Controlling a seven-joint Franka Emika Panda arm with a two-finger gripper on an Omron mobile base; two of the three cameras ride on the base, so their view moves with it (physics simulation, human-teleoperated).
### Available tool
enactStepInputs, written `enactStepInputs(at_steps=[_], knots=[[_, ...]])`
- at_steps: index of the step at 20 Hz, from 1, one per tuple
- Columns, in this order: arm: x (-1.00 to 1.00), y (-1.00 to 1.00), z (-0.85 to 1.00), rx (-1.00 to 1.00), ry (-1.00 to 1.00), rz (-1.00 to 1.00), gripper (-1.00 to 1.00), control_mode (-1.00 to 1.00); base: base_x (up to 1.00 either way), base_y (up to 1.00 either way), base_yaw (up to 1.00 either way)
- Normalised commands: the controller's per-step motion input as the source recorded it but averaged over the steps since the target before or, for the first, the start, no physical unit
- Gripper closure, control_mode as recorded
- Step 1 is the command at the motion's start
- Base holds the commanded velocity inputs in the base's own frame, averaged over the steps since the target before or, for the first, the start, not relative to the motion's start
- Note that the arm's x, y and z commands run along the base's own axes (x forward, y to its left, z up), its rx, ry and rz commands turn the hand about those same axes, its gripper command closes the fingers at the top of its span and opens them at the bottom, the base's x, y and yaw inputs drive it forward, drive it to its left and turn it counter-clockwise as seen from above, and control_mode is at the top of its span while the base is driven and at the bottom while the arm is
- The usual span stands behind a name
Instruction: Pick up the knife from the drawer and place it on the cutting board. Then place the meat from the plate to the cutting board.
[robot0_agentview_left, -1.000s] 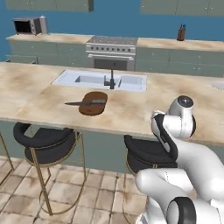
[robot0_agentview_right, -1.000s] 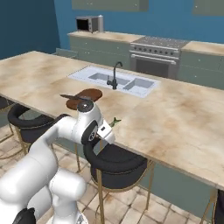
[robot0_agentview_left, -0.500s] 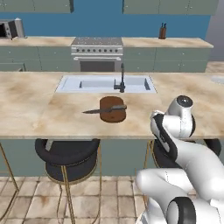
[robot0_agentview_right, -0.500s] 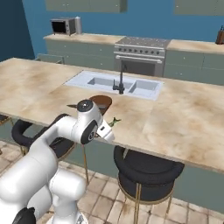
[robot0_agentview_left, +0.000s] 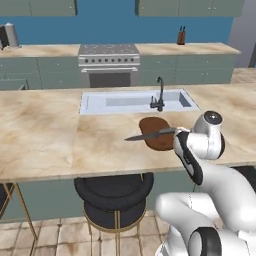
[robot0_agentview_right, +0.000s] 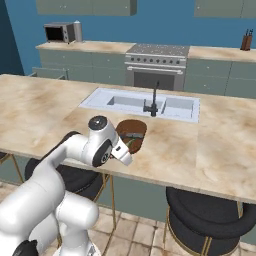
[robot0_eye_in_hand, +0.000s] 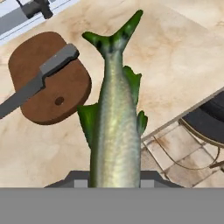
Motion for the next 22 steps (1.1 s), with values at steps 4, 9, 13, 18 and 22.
enactStepInputs(at_steps=[4,9,13,18,22], knots=[[0.0,0.0,0.0,0.0,0.0,0.0,1.0,1.0,0.77,0.19,-0.02],[0.1,0.0,0.0,0.0,0.02,0.0,1.0,-1.0,0.44,0.0,0.0],[0.73,0.14,-0.01,0.0,0.09,0.0,1.0,-1.0,0.0,0.0,0.0],[0.99,0.31,-0.12,0.0,0.1,0.0,1.0,-1.0,0.0,0.0,0.0],[0.95,0.22,-0.06,0.0,0.14,0.0,1.0,-1.0,0.0,0.0,0.0]])
